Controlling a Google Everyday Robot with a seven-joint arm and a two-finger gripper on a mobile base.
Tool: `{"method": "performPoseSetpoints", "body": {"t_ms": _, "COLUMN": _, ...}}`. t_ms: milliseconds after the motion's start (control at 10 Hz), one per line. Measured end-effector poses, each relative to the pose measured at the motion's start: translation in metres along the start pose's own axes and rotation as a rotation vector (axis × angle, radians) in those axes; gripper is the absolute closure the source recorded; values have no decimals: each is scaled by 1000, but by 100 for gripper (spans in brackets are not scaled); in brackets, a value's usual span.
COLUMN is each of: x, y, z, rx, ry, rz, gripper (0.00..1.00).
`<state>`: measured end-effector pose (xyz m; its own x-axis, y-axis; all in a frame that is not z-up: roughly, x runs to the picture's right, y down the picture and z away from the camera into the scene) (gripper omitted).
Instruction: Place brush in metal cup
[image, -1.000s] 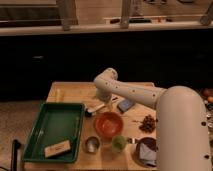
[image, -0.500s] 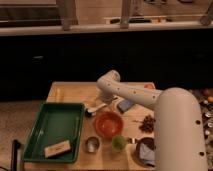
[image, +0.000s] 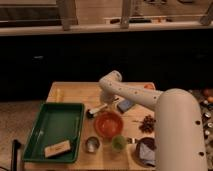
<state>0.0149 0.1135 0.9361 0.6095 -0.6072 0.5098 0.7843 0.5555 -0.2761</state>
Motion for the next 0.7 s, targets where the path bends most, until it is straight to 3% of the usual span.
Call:
{"method": "performPoseSetpoints", "body": {"t_ms": 200, "x": -2, "y": -2, "z": 0, "rx": 1, "ry": -3, "rz": -3, "gripper": 99}}
{"method": "performPoseSetpoints", "body": {"t_ms": 700, "x": 1, "y": -10, "z": -7, "rx": 19, "ry": 10, "rz": -59, "gripper": 100}}
